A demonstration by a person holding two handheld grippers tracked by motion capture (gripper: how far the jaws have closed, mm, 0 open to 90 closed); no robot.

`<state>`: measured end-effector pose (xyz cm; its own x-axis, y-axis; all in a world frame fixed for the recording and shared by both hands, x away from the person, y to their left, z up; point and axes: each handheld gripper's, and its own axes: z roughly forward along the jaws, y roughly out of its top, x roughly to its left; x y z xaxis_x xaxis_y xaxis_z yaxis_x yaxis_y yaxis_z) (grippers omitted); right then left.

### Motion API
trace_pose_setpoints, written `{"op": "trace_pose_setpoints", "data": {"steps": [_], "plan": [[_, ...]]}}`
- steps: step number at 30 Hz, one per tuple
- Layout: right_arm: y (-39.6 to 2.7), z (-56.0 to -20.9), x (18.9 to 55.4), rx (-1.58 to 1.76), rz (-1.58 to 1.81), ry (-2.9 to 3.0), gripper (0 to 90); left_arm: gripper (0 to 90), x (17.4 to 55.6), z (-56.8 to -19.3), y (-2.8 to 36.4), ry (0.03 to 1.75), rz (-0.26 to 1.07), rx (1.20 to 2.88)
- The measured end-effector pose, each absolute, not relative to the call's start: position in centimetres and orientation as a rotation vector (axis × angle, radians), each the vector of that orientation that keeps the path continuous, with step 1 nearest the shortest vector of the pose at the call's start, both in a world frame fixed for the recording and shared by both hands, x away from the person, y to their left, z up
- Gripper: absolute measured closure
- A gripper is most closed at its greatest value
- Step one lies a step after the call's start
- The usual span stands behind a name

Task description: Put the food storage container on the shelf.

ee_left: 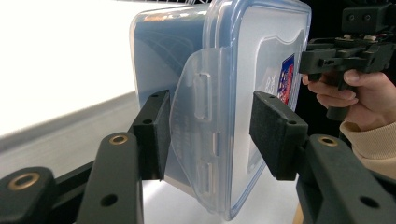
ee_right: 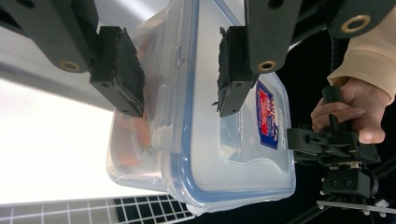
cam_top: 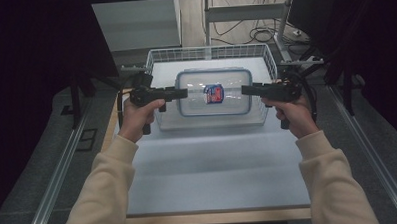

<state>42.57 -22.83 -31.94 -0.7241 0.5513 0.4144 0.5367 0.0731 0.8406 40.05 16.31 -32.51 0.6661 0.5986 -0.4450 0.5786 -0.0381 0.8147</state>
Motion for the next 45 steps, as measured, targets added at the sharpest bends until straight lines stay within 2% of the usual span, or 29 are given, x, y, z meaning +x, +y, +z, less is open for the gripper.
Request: {"op": "trace_pose_setpoints", "data": {"steps": [16, 29, 45], "plan": [[-22.4, -29.9, 47.1, 1.199, 1.767, 2.301, 52.6, 49.3, 44.9, -30.9, 16.9, 0.976, -0.008, 1.694], [-21.9, -29.3, 50.9, 1.309, 1.748, 2.318, 51.7, 48.7, 48.1, -31.1, 17.2, 1.025, -0.051, 1.678], [-21.9, -30.3, 53.1, 1.552, 1.774, 2.266, 47.3, 45.8, 51.7, -32.5, 17.5, 1.153, -0.198, 1.537]]}}
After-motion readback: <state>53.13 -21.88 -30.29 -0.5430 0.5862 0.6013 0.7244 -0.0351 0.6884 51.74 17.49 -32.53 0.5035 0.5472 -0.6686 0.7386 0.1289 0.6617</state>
